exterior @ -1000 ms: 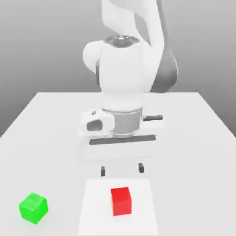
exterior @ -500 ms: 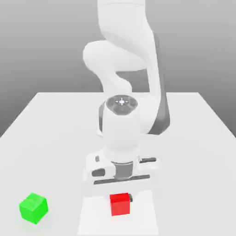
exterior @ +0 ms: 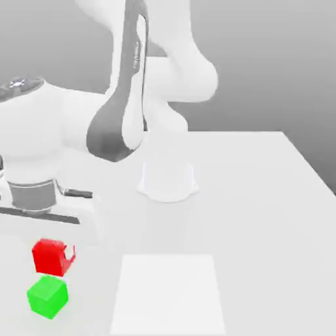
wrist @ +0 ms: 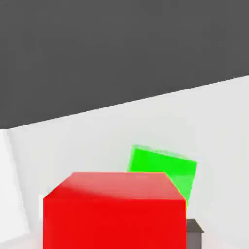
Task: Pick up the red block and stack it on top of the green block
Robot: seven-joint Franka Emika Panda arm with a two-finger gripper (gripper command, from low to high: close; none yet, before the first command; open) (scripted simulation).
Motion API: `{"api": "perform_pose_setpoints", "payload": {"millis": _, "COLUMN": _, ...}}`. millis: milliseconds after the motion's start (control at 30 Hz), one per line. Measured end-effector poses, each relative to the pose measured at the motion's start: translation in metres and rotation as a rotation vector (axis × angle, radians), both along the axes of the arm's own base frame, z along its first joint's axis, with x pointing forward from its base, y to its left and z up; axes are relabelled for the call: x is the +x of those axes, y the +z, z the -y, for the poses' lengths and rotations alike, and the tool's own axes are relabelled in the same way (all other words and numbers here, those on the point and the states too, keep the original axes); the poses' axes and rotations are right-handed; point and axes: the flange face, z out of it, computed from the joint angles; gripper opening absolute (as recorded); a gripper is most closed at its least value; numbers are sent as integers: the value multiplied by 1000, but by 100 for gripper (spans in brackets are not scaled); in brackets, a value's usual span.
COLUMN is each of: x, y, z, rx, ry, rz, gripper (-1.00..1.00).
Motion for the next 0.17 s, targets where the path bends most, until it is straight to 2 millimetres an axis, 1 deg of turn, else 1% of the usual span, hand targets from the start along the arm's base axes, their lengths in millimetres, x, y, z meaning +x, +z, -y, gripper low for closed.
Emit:
{"api": "perform_pose_setpoints", "payload": {"millis": 33, "x": 0, "y": -13, "z": 2, "rx": 0, "ry": -3, "rz": 0, "gripper": -100}}
{"api": "perform_pose_setpoints", "payload": {"millis": 67, "x": -1, "y": -25, "z": 3, "rx": 0, "ry": -5, "rz": -1, "gripper": 100}}
{"api": "perform_pose_setpoints", "payload": {"millis": 167, "x": -1, "y": -25, "z": 3, "rx": 0, "ry": -5, "rz": -1, "gripper": 100}}
